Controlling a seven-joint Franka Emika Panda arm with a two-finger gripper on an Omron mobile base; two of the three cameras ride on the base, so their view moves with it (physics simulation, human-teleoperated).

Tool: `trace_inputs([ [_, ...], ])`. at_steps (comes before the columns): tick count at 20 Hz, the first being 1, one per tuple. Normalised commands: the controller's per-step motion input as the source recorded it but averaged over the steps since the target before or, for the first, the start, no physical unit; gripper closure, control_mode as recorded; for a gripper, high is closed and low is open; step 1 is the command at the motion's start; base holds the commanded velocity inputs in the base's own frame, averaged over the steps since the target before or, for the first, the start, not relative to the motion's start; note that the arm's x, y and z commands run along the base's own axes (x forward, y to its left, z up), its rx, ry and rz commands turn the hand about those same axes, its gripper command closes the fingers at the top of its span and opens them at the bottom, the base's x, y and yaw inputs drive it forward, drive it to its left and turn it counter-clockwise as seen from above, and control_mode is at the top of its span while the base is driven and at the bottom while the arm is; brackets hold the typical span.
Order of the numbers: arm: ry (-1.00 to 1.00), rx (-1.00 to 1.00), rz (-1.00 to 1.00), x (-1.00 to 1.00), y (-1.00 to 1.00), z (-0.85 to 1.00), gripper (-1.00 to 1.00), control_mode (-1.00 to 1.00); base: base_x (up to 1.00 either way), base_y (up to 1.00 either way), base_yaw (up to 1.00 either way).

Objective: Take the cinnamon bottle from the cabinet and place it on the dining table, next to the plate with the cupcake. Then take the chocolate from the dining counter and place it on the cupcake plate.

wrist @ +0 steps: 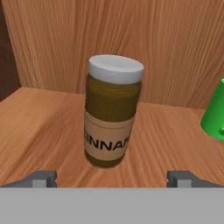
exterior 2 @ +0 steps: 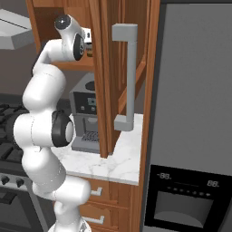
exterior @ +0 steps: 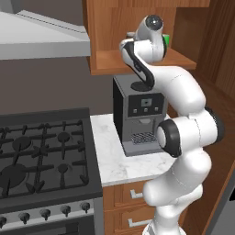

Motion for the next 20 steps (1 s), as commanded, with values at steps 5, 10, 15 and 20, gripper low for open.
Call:
trace_inputs([
  [5, -0.06, 0.00, 0.00, 0.35, 0.00, 0.00, -1.00, -1.00, 0.00, 0.00, 0.00],
  [10, -0.03, 0.00, 0.00, 0.32, 0.00, 0.00, -1.00, -1.00, 0.00, 0.00, 0.00],
  [15, -0.02, 0.00, 0.00, 0.29, 0.00, 0.00, -1.00, -1.00, 0.00, 0.00, 0.00],
  [20, 0.00, 0.00, 0.00, 0.29, 0.01, -0.02, 1.00, -1.00, 0.00, 0.00, 0.00],
])
